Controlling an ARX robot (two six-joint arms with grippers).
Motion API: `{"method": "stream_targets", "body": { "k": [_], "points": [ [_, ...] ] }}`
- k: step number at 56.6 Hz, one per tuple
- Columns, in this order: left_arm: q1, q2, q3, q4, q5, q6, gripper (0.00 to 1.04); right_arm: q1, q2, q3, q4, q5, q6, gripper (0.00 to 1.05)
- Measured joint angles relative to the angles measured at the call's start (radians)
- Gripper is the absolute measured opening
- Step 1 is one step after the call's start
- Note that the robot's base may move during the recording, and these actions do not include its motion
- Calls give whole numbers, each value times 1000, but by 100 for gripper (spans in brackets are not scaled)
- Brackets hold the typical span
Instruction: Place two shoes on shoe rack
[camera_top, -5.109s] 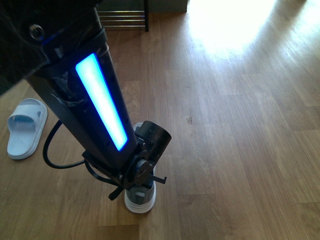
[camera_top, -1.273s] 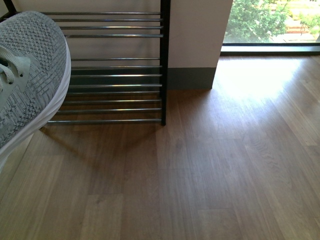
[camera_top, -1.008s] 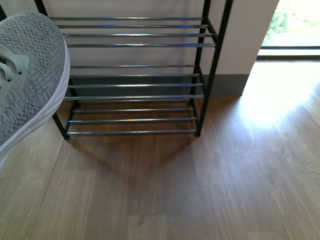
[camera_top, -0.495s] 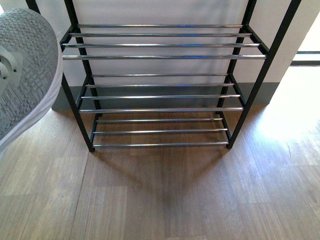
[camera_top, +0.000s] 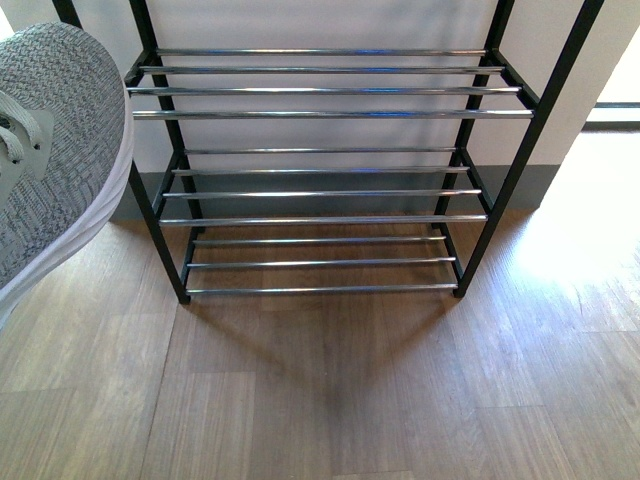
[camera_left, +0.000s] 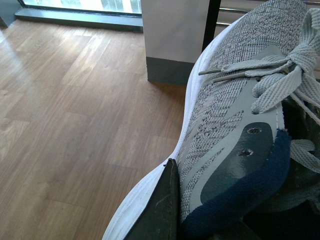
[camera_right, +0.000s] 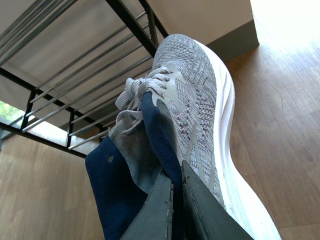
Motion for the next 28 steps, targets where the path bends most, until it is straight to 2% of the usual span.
{"method": "stream_targets", "body": {
  "k": [28],
  "points": [
    [0, 0, 0, 0, 3, 0, 2, -1, 0, 0, 0, 3, 0, 1]
  ]
}}
